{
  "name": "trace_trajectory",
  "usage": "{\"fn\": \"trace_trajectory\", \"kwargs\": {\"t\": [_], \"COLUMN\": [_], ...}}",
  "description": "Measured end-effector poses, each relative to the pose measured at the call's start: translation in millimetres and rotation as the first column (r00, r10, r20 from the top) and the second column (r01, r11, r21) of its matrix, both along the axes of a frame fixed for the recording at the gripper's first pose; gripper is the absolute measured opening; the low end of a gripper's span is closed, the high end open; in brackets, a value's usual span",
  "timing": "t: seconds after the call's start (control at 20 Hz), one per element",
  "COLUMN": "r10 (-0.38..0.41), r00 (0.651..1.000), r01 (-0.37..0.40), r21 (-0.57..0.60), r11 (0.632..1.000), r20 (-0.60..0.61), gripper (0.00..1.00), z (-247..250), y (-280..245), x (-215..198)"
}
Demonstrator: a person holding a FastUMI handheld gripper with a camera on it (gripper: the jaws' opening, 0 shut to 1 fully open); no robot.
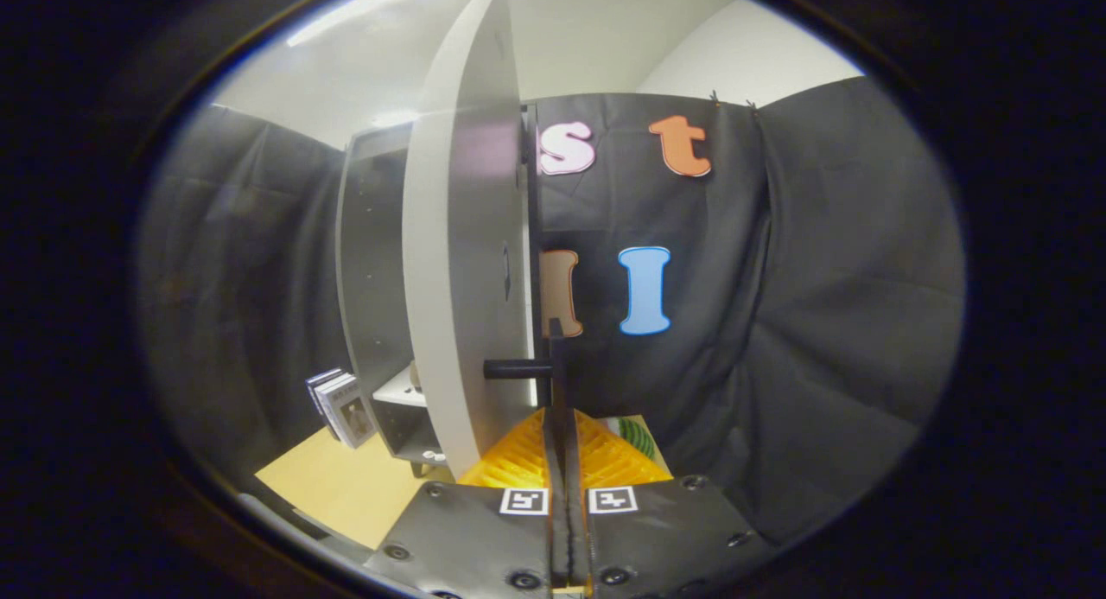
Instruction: Open the shoe cabinet door, grab the shoes and put them into the shoe cabinet, then close the shoe cabinet door.
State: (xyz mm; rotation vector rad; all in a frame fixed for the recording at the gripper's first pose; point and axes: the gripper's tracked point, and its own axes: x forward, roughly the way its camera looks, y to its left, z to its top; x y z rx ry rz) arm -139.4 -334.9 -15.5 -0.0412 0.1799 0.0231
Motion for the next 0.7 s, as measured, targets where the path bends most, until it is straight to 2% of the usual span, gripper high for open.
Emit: {"fn": "trace_trajectory", "kwargs": {"t": [0.25, 0.5, 0.7], "r10": [0.001, -0.051, -0.066], "r00": [1.000, 0.997, 0.991], "r01": [-0.001, 0.051, 0.070], "r21": [0.008, -0.009, -0.029], "r11": [1.000, 0.999, 0.997], "r20": [0.021, 0.061, 0.117], "gripper": [0.03, 0.03, 0.03], "z": [7.3, 20.5, 35.8], "y": [-1.2, 1.6, 24.2], "x": [-6.9, -44.1, -75.6]}}
